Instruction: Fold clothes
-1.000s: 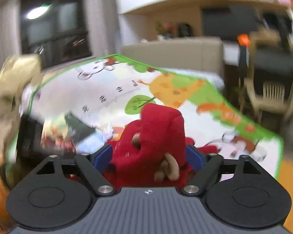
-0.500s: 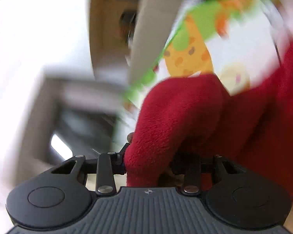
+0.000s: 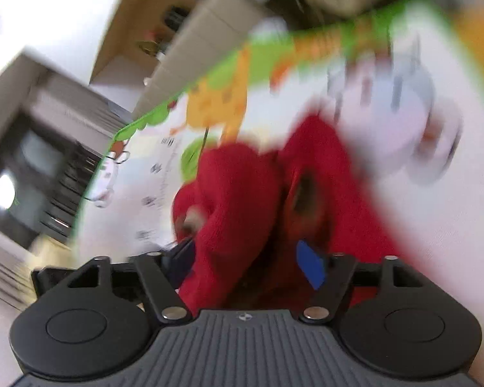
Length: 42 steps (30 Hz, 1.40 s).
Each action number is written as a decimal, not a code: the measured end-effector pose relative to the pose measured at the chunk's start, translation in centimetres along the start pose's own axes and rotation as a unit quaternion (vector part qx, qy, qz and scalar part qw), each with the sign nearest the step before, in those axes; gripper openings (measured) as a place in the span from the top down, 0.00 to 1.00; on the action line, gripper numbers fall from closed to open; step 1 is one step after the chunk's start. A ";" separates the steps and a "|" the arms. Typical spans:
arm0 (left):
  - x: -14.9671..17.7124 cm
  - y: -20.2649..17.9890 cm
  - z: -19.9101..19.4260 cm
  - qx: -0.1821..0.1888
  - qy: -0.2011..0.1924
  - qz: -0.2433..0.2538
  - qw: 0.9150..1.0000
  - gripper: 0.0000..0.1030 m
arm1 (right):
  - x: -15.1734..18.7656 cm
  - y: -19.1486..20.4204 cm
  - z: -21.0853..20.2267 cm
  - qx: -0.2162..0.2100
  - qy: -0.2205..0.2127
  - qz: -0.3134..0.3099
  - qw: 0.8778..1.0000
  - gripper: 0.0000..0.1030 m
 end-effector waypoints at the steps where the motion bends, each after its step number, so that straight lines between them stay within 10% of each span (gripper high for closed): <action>1: 0.7 -0.3 0.5 -0.013 -0.006 0.016 1.000 0.00 | -0.8 0.7 -0.6 0.004 -0.013 -0.030 0.999 0.10; 8: 2.1 -3.2 1.4 -0.096 -0.019 0.114 0.989 0.00 | -4.4 4.8 4.0 -0.120 0.005 -0.067 0.990 0.00; 15: 3.2 -3.3 1.1 -0.099 -0.019 0.135 0.986 0.00 | -1.3 0.4 13.2 0.042 0.108 -0.033 0.993 0.00; 29: 3.6 -3.1 2.0 -0.098 -0.029 0.144 0.984 0.00 | -1.3 1.3 9.3 0.000 0.089 -0.099 0.991 0.00; 34: 4.3 -3.7 2.2 -0.107 -0.043 0.160 0.980 0.00 | -0.5 -0.1 9.4 0.108 0.100 -0.196 0.970 0.00; 42: 2.5 -3.0 -4.5 -0.089 -0.079 0.167 0.979 0.00 | 0.3 -3.0 9.2 0.085 0.093 -0.159 0.979 0.00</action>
Point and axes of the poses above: each gripper's, at about its wrist camera, not at the fingertips, and z roughly the way its jaws point, y to its left, x to its underside, the point moved 4 cm from there along z, roughly the way its jaws point, and after that the axes turned 8 degrees about -x, right-handed, at the moved point
